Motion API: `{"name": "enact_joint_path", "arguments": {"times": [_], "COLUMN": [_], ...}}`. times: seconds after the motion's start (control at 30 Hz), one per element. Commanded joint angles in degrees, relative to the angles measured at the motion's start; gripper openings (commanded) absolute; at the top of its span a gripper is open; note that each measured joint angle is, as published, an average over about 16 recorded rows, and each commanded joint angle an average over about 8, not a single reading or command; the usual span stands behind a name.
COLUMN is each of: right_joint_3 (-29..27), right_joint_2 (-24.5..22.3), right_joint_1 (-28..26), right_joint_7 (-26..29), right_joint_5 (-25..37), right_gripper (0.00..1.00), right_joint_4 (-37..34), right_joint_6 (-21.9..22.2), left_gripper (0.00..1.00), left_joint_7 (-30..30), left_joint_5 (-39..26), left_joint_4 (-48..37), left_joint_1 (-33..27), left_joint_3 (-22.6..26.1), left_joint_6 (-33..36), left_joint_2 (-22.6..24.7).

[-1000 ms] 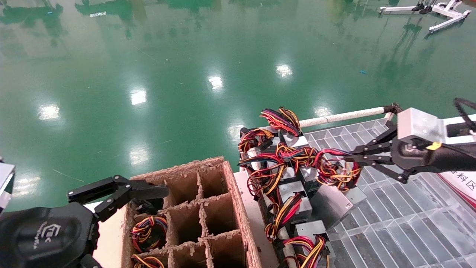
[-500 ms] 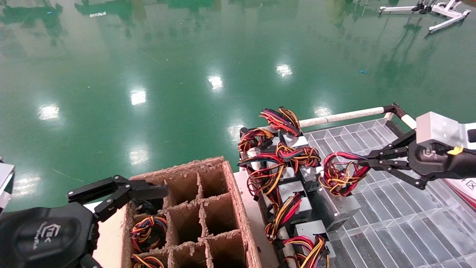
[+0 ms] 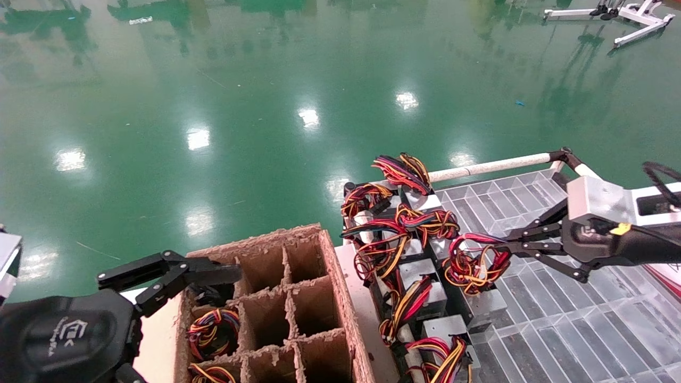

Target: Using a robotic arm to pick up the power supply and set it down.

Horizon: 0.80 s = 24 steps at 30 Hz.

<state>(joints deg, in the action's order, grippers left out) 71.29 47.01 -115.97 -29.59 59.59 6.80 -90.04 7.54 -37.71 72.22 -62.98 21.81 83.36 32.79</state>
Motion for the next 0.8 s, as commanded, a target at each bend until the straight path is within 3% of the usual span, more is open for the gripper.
{"name": "enact_joint_path", "arguments": {"times": [0.03, 0.6, 0.8], "right_joint_3": [0.16, -0.03, -2.38], "right_joint_2": [0.34, 0.21, -0.34], "right_joint_1": [0.13, 0.24, 2.54], "right_joint_7": [0.07, 0.16, 1.86], "right_joint_5": [0.07, 0.05, -0.70], "right_gripper": [1.00, 1.00, 1.00], "right_joint_4": [0.04, 0.17, 2.99], "right_joint_6": [0.04, 0.07, 0.26], "left_gripper": [1.00, 1.00, 1.00], "left_joint_7": [0.00, 0.00, -0.01], "left_joint_5": [0.00, 0.01, 0.01], "left_joint_4": [0.00, 0.00, -0.01], "left_joint_1": [0.00, 0.00, 0.00], "left_joint_3": [0.00, 0.00, 0.00], "left_joint_6": [0.00, -0.01, -0.01], "left_joint_2": [0.00, 0.00, 0.00]}}
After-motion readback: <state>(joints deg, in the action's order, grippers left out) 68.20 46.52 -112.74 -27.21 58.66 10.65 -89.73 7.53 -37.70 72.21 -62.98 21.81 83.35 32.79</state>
